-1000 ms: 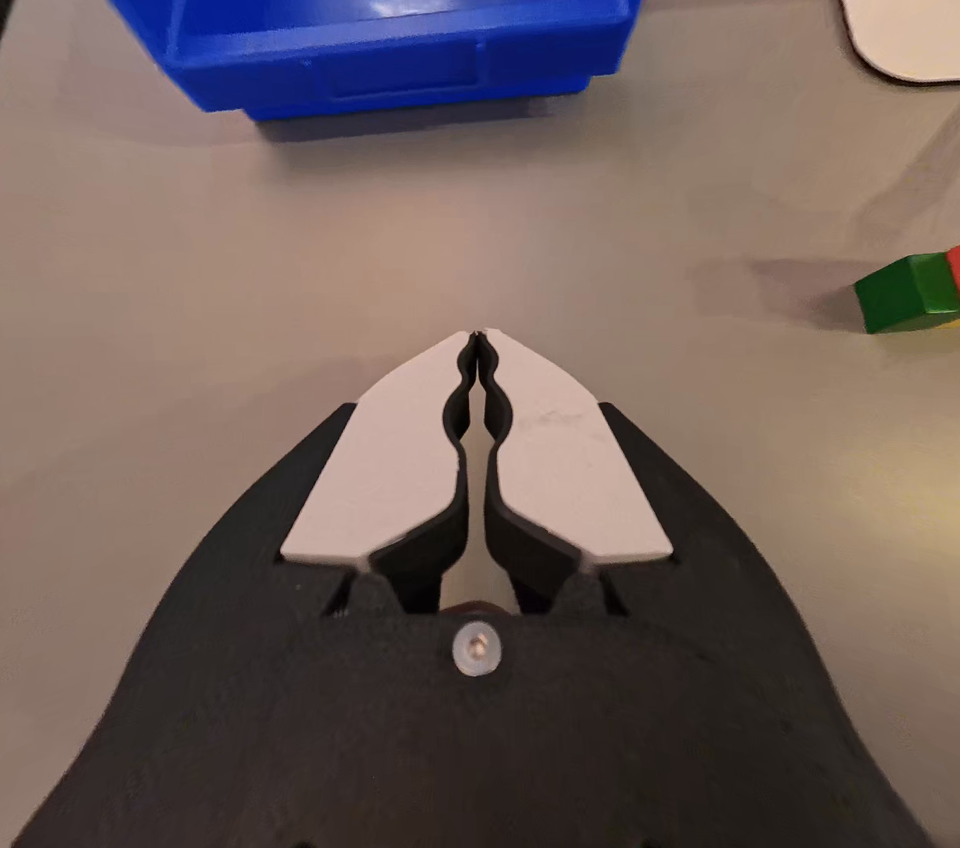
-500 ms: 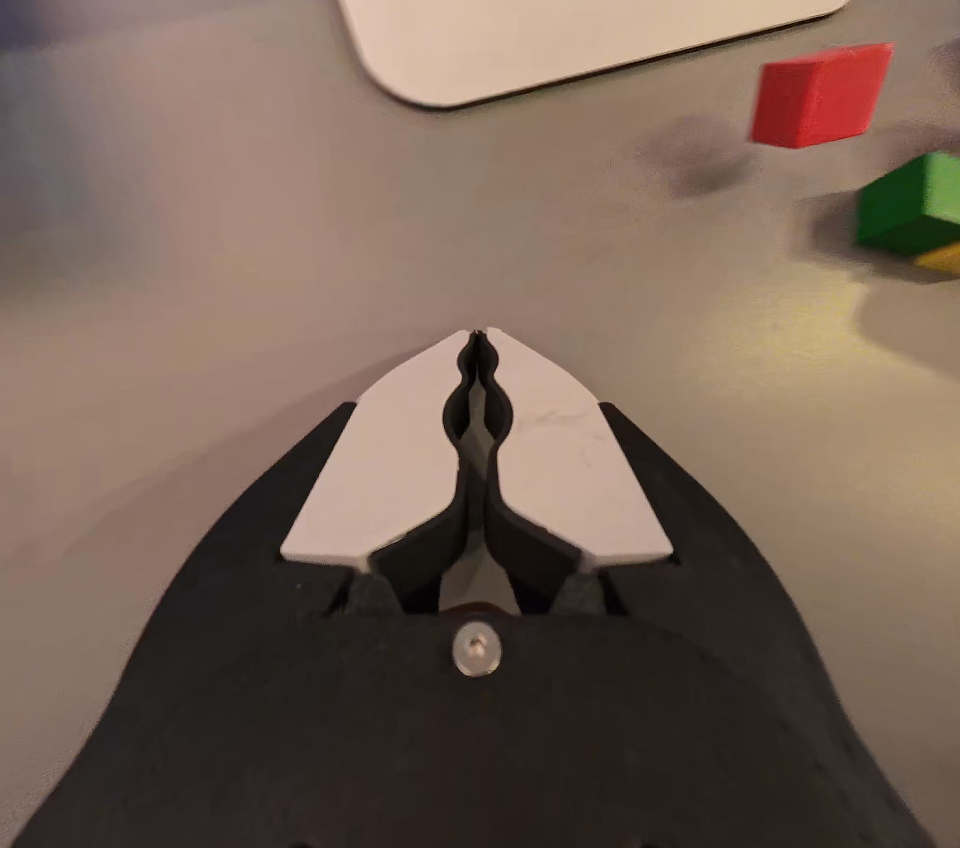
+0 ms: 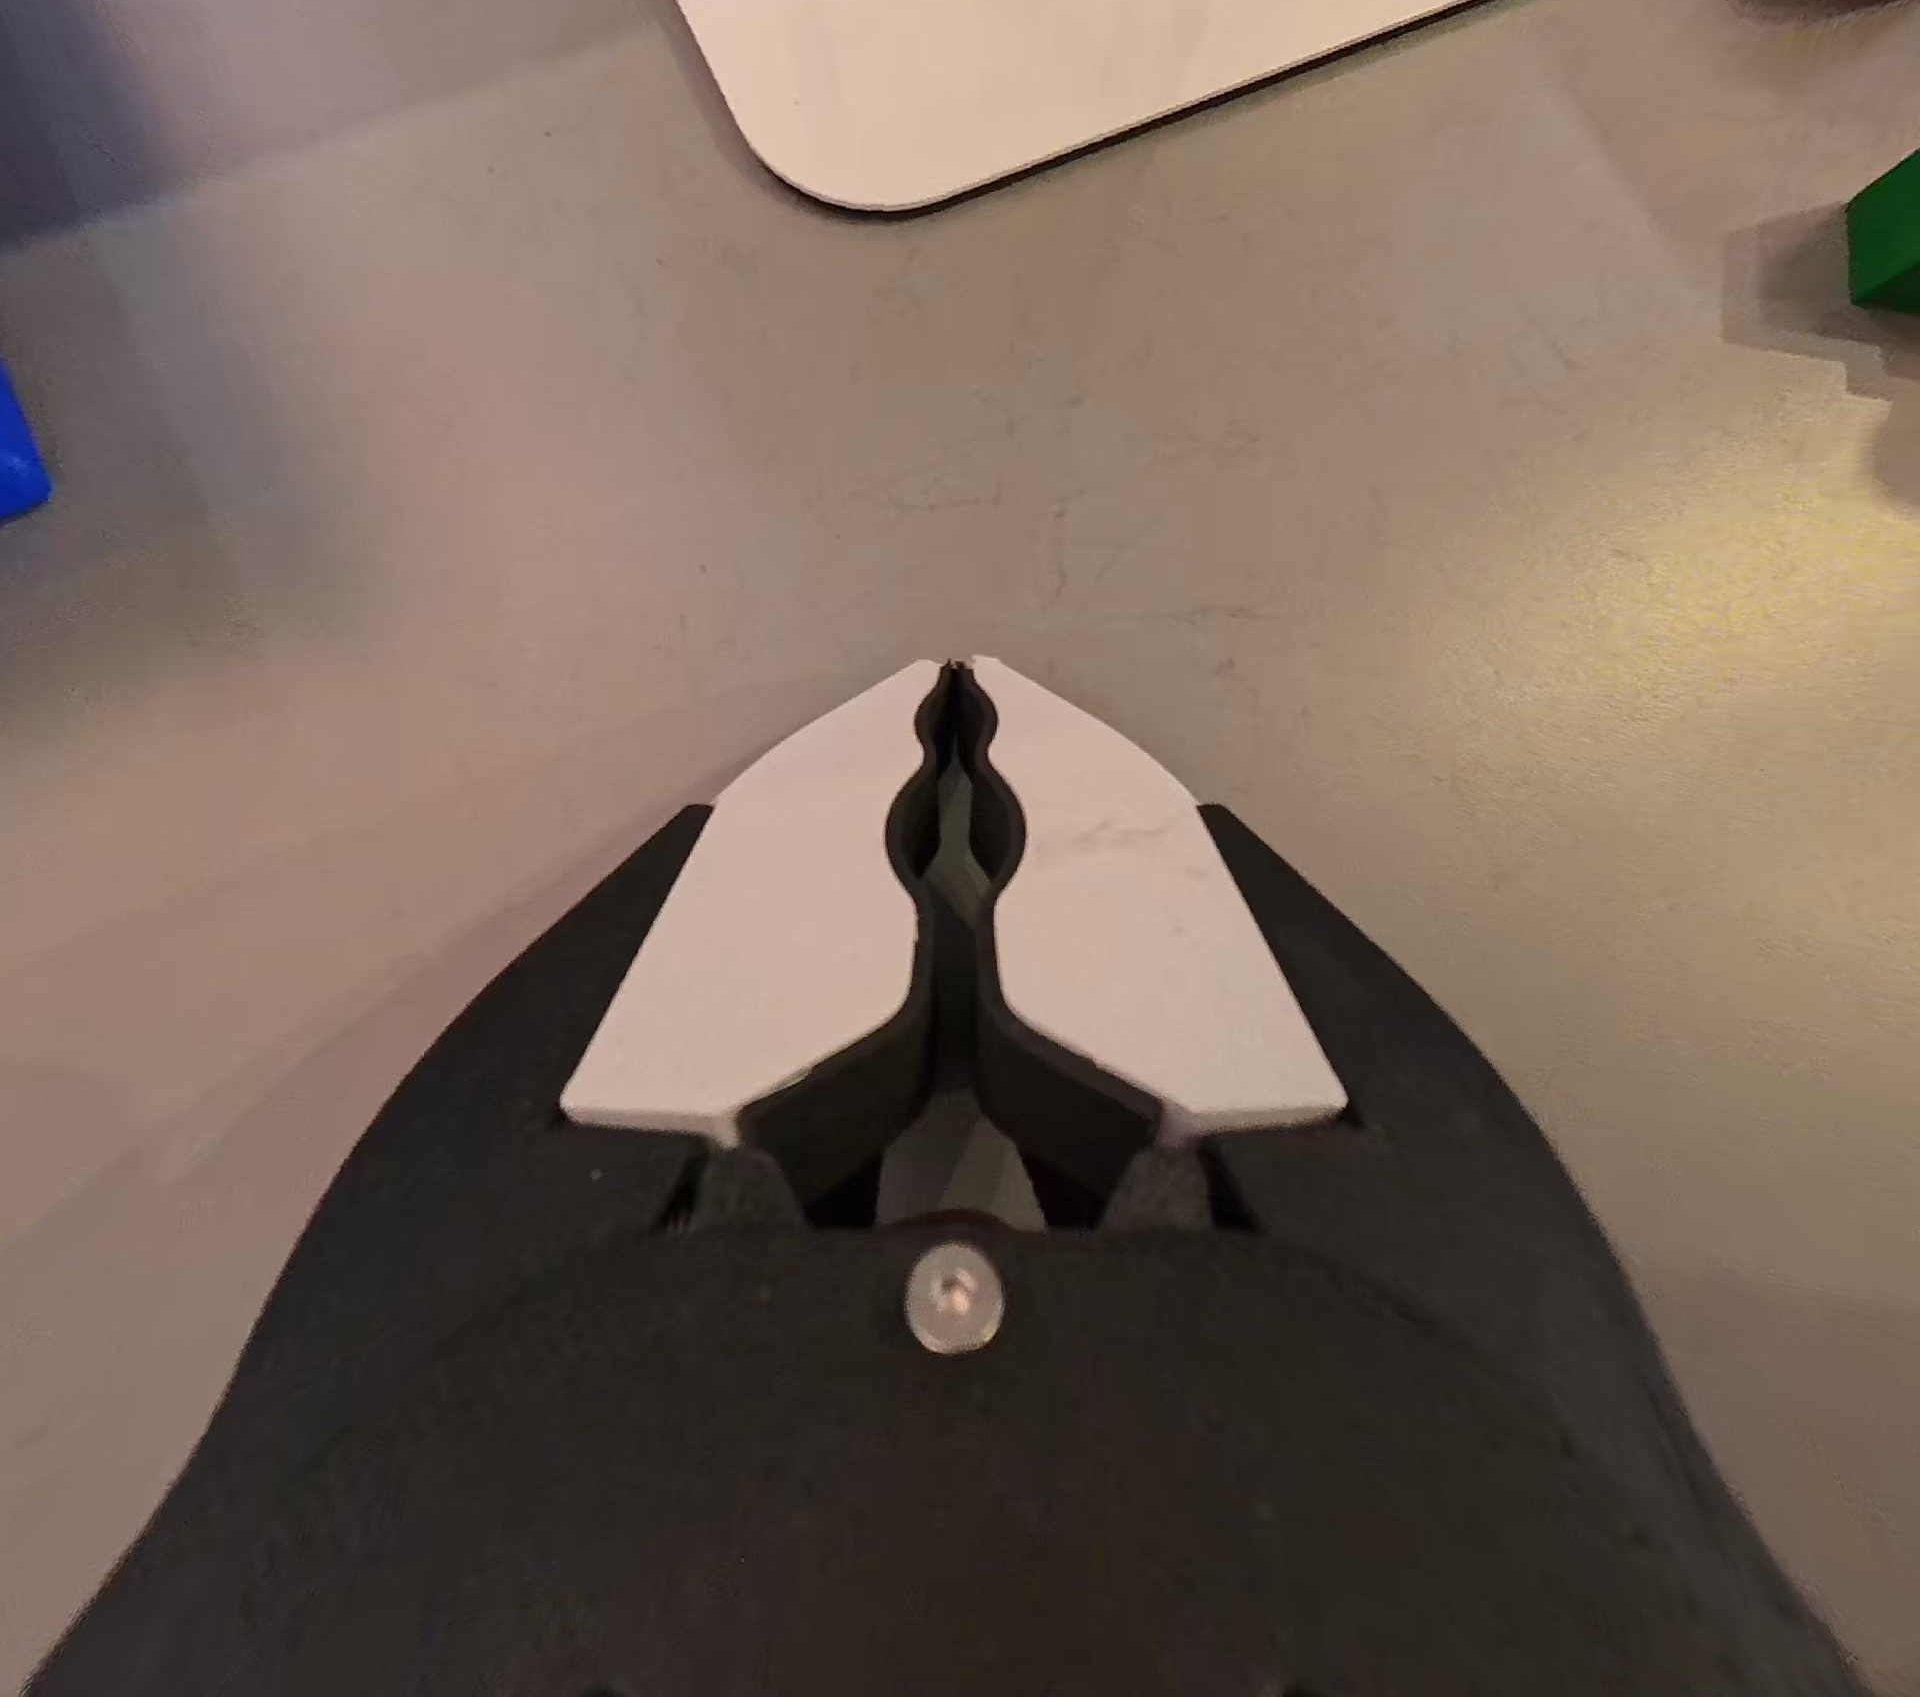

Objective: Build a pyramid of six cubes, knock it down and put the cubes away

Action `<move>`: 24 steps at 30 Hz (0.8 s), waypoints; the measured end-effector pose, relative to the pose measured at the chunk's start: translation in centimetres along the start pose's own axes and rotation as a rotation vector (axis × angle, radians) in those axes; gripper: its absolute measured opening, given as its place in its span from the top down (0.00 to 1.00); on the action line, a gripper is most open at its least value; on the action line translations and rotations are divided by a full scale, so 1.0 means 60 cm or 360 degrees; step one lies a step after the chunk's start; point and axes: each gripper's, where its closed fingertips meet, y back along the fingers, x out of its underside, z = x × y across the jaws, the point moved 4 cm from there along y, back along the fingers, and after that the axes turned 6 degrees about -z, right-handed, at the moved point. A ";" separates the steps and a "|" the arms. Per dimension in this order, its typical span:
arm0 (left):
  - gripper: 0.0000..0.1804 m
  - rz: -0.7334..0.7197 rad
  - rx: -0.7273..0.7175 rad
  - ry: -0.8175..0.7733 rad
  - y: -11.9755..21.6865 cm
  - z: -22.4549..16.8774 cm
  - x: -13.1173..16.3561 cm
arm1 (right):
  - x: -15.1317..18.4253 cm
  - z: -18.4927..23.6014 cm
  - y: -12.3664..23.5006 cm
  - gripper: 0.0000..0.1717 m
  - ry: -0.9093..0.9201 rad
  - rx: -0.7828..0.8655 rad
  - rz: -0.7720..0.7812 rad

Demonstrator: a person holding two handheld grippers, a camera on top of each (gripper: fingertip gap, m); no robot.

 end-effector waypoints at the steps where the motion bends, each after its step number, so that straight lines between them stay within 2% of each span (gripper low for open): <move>1: 1.00 -0.0001 0.0002 -0.0010 0.000 -0.001 0.000 | -0.006 0.003 -0.001 0.79 0.0065 -0.0022 0.0009; 4: 1.00 -0.0001 0.0008 -0.0024 -0.002 -0.002 -0.001 | -0.022 0.012 -0.013 0.78 0.0215 -0.0067 0.0052; 9: 1.00 -0.0002 0.0017 -0.0026 -0.003 -0.003 -0.002 | -0.019 0.043 -0.023 0.73 0.0287 -0.0346 0.0213; 13: 1.00 -0.0002 0.0014 -0.0031 -0.003 -0.003 -0.002 | -0.008 0.062 -0.021 0.69 0.0285 -0.0358 0.0393; 17: 1.00 -0.0003 0.0015 -0.0035 -0.003 -0.003 -0.002 | 0.005 0.076 -0.025 0.75 0.0209 -0.0302 0.0556; 19: 1.00 -0.0003 0.0019 -0.0045 -0.004 -0.004 -0.002 | 0.010 0.079 -0.031 0.82 0.0235 -0.0259 0.0605; 24: 1.00 -0.0003 0.0031 -0.0056 -0.006 -0.003 -0.004 | -0.008 0.080 -0.036 0.83 0.0194 -0.0268 0.0573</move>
